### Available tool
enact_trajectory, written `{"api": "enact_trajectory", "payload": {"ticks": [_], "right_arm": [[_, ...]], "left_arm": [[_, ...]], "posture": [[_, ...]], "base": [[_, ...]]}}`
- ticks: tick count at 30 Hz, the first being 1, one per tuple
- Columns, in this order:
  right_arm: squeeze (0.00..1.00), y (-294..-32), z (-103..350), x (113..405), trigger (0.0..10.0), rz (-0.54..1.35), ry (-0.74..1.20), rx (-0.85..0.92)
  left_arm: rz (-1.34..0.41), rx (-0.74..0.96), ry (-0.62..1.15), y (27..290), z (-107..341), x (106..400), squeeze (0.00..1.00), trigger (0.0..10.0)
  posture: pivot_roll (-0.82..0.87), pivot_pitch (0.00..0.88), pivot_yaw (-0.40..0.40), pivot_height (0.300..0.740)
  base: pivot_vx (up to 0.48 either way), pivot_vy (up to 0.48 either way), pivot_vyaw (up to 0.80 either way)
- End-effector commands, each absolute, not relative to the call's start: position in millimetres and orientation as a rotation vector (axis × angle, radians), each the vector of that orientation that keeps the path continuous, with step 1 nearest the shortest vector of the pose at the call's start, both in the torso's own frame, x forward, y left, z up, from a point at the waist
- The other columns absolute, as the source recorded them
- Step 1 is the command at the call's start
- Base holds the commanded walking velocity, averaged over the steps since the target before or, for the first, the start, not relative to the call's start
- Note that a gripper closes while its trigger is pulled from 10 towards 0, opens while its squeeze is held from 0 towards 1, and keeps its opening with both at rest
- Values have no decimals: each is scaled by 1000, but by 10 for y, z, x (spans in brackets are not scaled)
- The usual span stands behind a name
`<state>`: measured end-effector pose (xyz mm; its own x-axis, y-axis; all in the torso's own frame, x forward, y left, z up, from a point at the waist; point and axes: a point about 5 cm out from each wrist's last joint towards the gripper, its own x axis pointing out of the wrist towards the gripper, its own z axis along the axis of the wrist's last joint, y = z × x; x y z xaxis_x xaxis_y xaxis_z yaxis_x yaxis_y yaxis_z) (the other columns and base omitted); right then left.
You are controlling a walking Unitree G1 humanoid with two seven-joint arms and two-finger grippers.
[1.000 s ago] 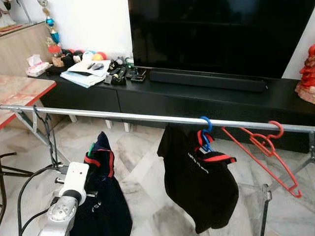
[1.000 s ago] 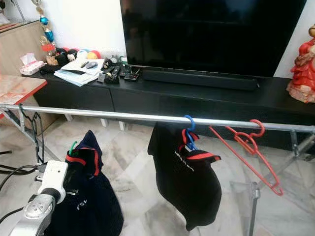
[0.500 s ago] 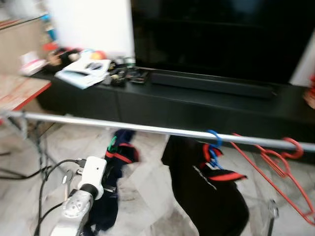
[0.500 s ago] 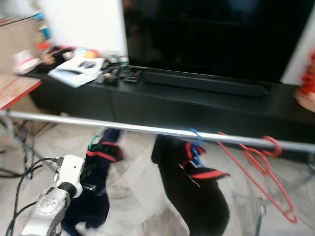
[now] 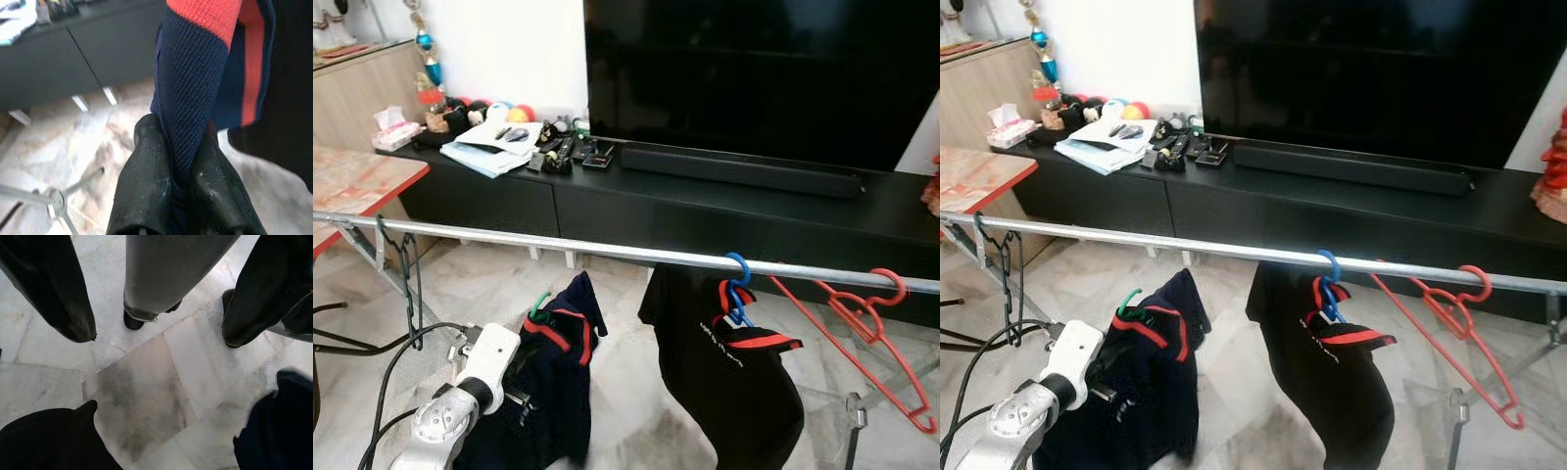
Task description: Hang hanger
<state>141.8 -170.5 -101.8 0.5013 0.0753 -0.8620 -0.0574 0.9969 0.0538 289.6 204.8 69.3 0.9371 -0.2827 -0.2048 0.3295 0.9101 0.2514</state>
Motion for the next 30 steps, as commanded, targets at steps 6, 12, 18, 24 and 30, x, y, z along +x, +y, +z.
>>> {"api": "enact_trajectory", "payload": {"ticks": [6, 12, 18, 24, 30], "right_arm": [[0, -1692, -1008, 1455, 10000, 83, 1038, 12], [0, -1691, -1009, 1451, 10000, 78, 1039, 10], [0, -1679, -1012, 1446, 10000, 80, 1041, 6], [0, -1674, -1013, 1444, 10000, 80, 1039, 10], [0, -1681, -1014, 1439, 10000, 74, 1040, 8]], "left_arm": [[-219, 285, 117, 2050, 875, 3176, 0, 10000], [-202, 279, 129, 2008, 902, 3286, 0, 10000], [-201, 264, 132, 1917, 907, 3386, 0, 10000], [-194, 250, 108, 1812, 969, 3494, 0, 10000], [-178, 262, 101, 1815, 998, 3533, 0, 10000]], "posture": [[-42, 7, 20, 740], [-45, 5, 17, 740], [-43, 5, 13, 740], [-51, 4, 12, 740], [-50, 8, 8, 740]], "base": [[0, 0, 0], [0, 0, 0], [0, 0, 0], [0, 0, 0], [0, 0, 0]]}}
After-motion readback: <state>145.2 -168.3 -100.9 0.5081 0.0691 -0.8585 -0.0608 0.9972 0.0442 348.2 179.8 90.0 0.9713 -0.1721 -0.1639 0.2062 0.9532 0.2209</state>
